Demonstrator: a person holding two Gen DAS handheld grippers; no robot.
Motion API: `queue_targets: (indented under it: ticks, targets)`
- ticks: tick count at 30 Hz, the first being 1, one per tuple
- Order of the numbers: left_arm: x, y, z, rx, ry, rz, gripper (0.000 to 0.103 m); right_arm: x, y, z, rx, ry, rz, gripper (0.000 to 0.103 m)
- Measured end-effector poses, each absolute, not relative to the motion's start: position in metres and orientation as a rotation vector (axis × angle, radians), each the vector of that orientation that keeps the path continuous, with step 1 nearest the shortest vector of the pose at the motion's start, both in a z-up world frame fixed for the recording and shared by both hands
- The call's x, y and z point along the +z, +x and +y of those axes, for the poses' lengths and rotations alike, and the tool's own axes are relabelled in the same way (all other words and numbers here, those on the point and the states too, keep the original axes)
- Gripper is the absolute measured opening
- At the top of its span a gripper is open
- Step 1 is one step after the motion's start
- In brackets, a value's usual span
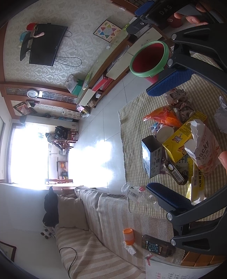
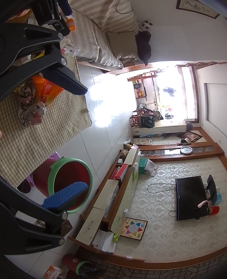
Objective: Collect trash
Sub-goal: 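Move both tools toward the pile of trash on the table, then grasp the white paper box with the right tool while the left tool grasps yellow wrappers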
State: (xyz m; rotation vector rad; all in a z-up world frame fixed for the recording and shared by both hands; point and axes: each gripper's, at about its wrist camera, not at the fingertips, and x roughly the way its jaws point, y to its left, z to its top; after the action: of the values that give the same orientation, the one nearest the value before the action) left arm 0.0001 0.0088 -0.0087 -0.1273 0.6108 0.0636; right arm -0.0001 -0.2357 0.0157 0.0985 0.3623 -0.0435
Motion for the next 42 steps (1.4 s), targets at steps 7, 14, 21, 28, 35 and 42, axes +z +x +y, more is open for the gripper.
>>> queue_targets:
  ticks: [7,14,21,28,35,42]
  targets:
    - [-0.008,0.000,0.011,0.072,-0.134,0.611,0.095,0.011,-0.002,-0.236,-0.043,0.093,0.364,0.098]
    - [-0.016,-0.013,0.031,0.134,-0.140,0.585,0.095,0.002,-0.005,-0.232,-0.036,0.083,0.376,0.098]
    - [-0.041,-0.040,0.073,0.165,-0.141,0.570,0.095,-0.003,0.000,-0.216,0.027,0.062,0.424,0.098]
    - [-0.098,-0.055,0.105,0.138,-0.126,0.738,0.095,-0.035,0.006,-0.184,0.177,0.004,0.567,0.099]
    - [-0.138,-0.023,0.115,0.071,-0.204,0.847,0.094,-0.052,-0.002,-0.163,0.363,0.016,0.683,0.098]
    - [-0.139,-0.002,0.126,0.146,-0.331,0.821,0.094,-0.067,-0.015,-0.147,0.547,0.062,0.767,0.098]
